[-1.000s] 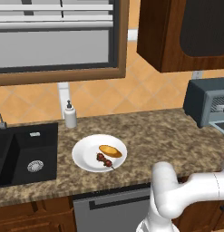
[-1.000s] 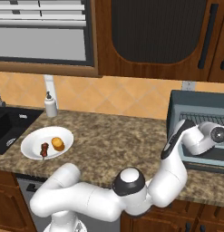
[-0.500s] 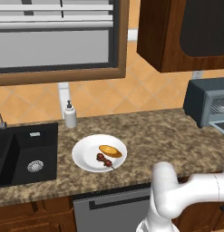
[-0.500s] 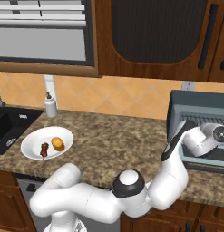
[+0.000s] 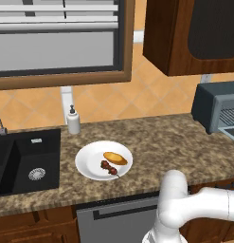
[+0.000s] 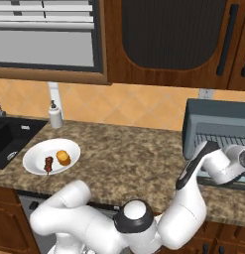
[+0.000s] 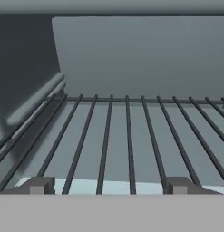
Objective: Pick up the kebab skewer and baguette bread, and place them inside the toaster oven. Close the toaster oven door and start by setting the timer.
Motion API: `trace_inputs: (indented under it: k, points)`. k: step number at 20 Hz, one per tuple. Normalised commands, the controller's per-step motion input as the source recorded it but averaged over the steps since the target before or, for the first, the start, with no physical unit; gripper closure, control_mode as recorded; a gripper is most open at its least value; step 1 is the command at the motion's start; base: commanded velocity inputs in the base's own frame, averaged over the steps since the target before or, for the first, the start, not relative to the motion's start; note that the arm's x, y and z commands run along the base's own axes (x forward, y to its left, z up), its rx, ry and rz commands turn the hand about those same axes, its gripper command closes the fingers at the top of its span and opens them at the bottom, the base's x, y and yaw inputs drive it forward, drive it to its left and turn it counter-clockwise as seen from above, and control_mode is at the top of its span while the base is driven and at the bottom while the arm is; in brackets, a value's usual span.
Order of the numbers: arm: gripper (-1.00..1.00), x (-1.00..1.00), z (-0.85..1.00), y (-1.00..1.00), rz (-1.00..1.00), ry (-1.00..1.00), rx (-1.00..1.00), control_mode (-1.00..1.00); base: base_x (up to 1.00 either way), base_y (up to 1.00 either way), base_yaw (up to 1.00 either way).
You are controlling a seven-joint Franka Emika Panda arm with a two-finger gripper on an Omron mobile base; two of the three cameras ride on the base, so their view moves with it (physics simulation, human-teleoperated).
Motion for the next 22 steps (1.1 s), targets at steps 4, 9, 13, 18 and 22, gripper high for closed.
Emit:
trace_inputs:
  k: [4, 9, 13, 18, 22]
  points:
    - [-1.00, -0.49, -0.76, 0.00, 0.00, 0.00, 0.00, -1.00, 0.00, 0.00, 0.00]
    - [-1.00, -0.38, -0.50, 0.00, 0.00, 0.00, 0.00, -1.00, 0.00, 0.00, 0.00]
    - [-1.00, -0.33, -0.28, 0.00, 0.00, 0.00, 0.00, -1.00, 0.00, 0.00, 0.00]
    - [-1.00, -0.31, -0.05, -0.06, 0.00, 0.00, 0.00, -1.00, 0.00, 0.00, 0.00]
    - [-1.00, -0.11, 0.32, -0.17, 0.00, 0.00, 0.02, -1.00, 0.00, 0.00, 0.00]
